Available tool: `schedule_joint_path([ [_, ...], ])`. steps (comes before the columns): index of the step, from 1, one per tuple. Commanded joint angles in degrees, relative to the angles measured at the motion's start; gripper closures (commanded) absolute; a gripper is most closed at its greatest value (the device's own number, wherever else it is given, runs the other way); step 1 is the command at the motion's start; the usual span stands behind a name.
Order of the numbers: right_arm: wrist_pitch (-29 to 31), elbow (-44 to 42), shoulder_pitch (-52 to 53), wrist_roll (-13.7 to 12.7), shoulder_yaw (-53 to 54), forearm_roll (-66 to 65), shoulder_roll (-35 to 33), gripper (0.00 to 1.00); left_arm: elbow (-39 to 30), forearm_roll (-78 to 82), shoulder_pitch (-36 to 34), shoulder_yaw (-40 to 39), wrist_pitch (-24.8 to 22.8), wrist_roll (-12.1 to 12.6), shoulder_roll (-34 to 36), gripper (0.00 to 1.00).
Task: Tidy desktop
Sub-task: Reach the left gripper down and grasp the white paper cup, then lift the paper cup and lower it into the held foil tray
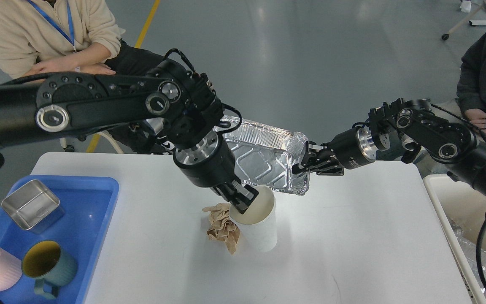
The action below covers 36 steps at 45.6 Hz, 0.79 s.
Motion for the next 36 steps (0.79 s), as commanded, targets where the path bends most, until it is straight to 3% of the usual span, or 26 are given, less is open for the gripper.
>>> schedule_joint_path([
  [1, 0.00, -0.27, -0.01, -0.03, -0.31, -0.06, 0.11, 1.00, 0.59, -8.50, -10.12, 0.23, -0.02, -0.08, 0.26, 1.00],
  [7, 0.00, -0.27, -0.09, -0.03, -0.67, -0.15, 0.11, 1.00, 2.53, -13.08, -17.07, 0.50, -0.02, -0.26, 1.05, 1.00],
  [20, 0.00, -0.27, -0.01, -0.12, -0.76, -0.15, 0.55, 1.00, 6.56, -13.26, -18.05, 0.50, -0.02, -0.43, 1.58, 1.00],
  [26, 0.00, 0.08, 0.08, -0.21, -0.84, -0.15, 0.37, 1.00, 18.59, -11.85, -15.24, 1.02, -0.02, -0.43, -0.35, 1.00],
  [32, 0.00, 0.17, 0.26, -0.38, -0.84, -0.15, 0.20, 1.00, 34.50, -8.69, -10.67, 1.20, -0.02, -0.96, -7.81, 1.00],
  [36, 0.00, 0.26, 0.35, -0.38, -0.84, -0.15, 0.02, 1.00, 38.65, -5.88, -7.16, 0.50, -0.02, -1.13, -10.81, 1.00],
])
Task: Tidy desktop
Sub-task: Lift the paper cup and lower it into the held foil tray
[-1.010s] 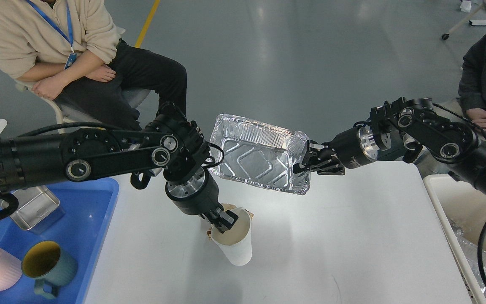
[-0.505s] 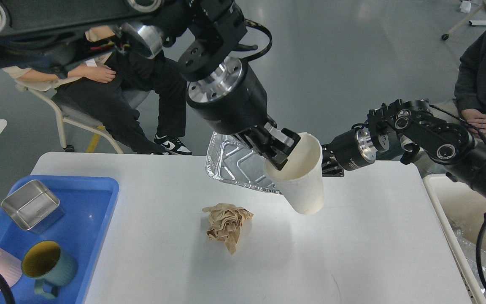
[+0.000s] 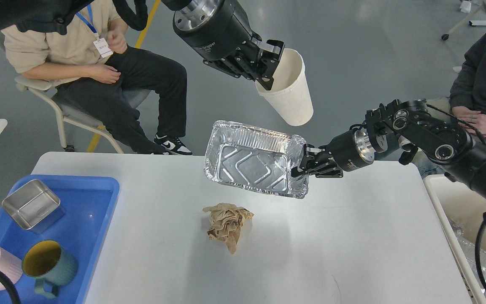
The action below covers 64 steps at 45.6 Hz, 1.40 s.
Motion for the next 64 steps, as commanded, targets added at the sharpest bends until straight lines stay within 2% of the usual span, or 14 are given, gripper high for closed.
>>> schedule_joint_path([
  [1, 0.00, 0.09, 0.10, -0.02, 0.00, -0.01, -0.23, 1.00, 7.16, 3.88, 4.82, -0.73, 0.01, -0.39, -4.35, 1.00],
  [13, 0.00, 0.44, 0.02, -0.02, 0.00, 0.07, -0.41, 1.00, 10.15, 10.82, 13.08, -1.96, 0.01, -1.09, -6.72, 1.00],
  [24, 0.00, 0.53, 0.02, -0.02, 0.00, 0.07, -0.50, 1.00, 10.07, 12.32, 16.25, -2.84, 0.01, -1.18, -9.44, 0.99],
  [33, 0.00, 0.44, 0.02, -0.02, 0.00, 0.07, -0.94, 1.00, 10.07, 13.64, 17.22, -2.84, 0.01, -1.27, -10.50, 0.89],
  [40, 0.00, 0.53, -0.07, -0.02, 0.00, 0.07, -1.02, 1.00, 10.07, 13.64, 17.66, -2.84, 0.01, -1.27, -10.50, 0.69],
  [42, 0.00, 0.53, -0.07, -0.02, 0.00, 0.07, -1.02, 1.00, 10.07, 13.64, 17.75, -2.93, 0.01, -1.27, -10.50, 0.57],
  [45, 0.00, 0.53, -0.07, -0.02, 0.00, 0.07, -1.02, 1.00, 10.07, 13.55, 17.75, -3.10, 0.01, -1.36, -10.50, 0.32],
  [51, 0.00, 0.53, -0.07, -0.02, 0.00, -0.01, -1.02, 1.00, 10.07, 13.38, 17.75, -4.33, 0.01, -1.97, -10.24, 0.09],
  [55, 0.00, 0.44, -0.07, -0.02, 0.00, 0.07, -0.94, 1.00, 10.07, 13.03, 17.22, -6.17, 0.01, -2.06, -9.80, 0.04],
  [64, 0.00, 0.44, -0.25, -0.02, 0.00, -0.01, -0.85, 1.00, 10.07, 12.94, 14.59, -11.89, 0.01, -1.80, -6.55, 0.03],
])
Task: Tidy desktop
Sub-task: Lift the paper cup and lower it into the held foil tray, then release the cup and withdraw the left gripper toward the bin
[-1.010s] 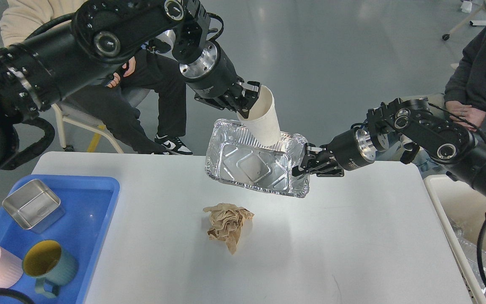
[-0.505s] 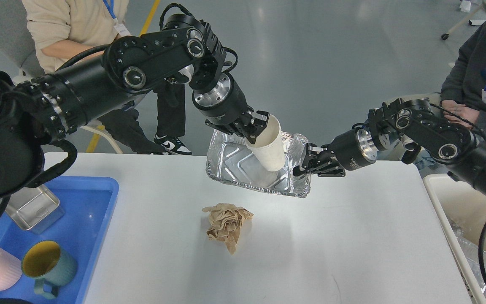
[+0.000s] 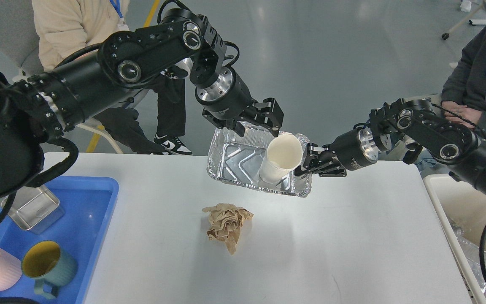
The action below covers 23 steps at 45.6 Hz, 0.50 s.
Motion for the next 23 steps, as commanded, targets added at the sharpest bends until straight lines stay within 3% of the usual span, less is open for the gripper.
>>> schedule_joint_path([
  [1, 0.00, -0.03, -0.17, 0.00, 0.00, -0.05, 0.05, 1.00, 0.00, -0.01, -1.11, -2.41, 0.01, 0.17, 3.06, 0.03],
  [10, 0.00, -0.03, -0.44, 0.00, 0.00, -0.05, 0.05, 1.00, -2.72, -0.10, -1.20, -3.55, 0.01, 0.35, 9.29, 0.03],
  [14, 0.00, 0.06, -0.53, 0.00, 0.00, -0.05, 0.13, 1.00, -7.11, -0.54, -1.29, -4.96, 0.01, 0.61, 14.74, 0.04],
  [23, 0.00, -0.03, -0.88, 0.00, 0.00, -0.05, 0.40, 1.00, -27.58, -4.66, -0.06, -1.28, 0.01, 0.79, 33.36, 0.05],
])
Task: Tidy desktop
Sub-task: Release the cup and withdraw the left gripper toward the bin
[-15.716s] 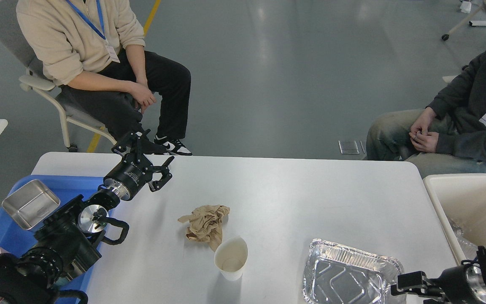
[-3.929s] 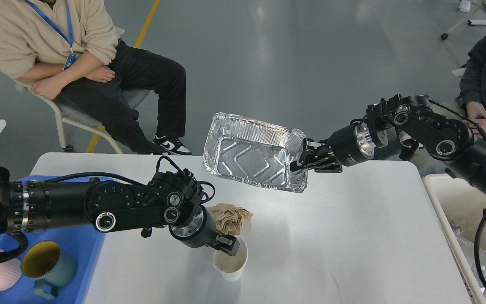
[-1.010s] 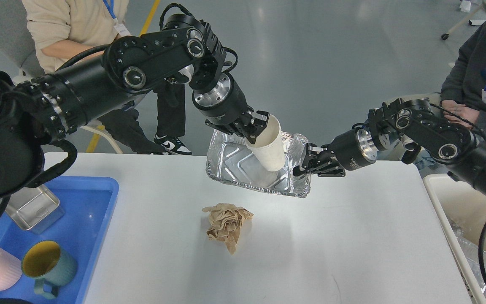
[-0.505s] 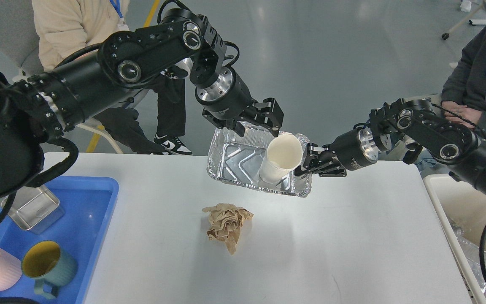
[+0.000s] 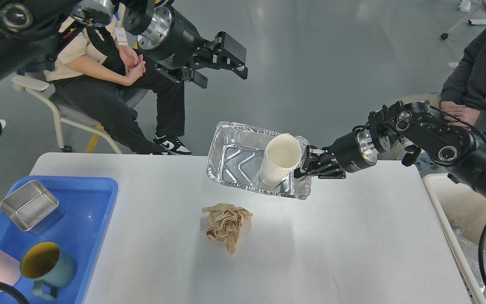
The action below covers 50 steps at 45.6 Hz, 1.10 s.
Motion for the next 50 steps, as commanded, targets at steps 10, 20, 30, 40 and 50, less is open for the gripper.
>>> schedule_joint_path([
  [10, 0.00, 0.02, -0.32, 0.00, 0.00, 0.01, 0.58, 1.00, -34.93, -9.32, 1.15, 13.09, 2.08, -0.19, 35.33, 0.05],
  [20, 0.00, -0.07, -0.32, 0.00, 0.00, 0.01, 1.10, 1.00, -46.98, -9.05, 2.12, 14.94, -0.01, -1.15, 57.75, 0.05],
  [30, 0.00, -0.07, -0.41, 0.00, 0.00, -0.16, 1.72, 1.00, -46.99, -8.79, 3.44, 15.03, -0.01, -2.12, 72.70, 0.05],
  [40, 0.00, -0.15, -0.41, 0.00, 0.00, -0.25, 2.86, 1.00, -46.64, -8.70, 3.35, 14.94, -0.01, -2.30, 73.32, 0.05],
  [50, 0.00, -0.51, -0.32, 0.00, 0.00, -0.34, 2.60, 1.00, -45.41, -5.80, 3.44, 15.12, -0.01, -2.47, 68.68, 0.05],
])
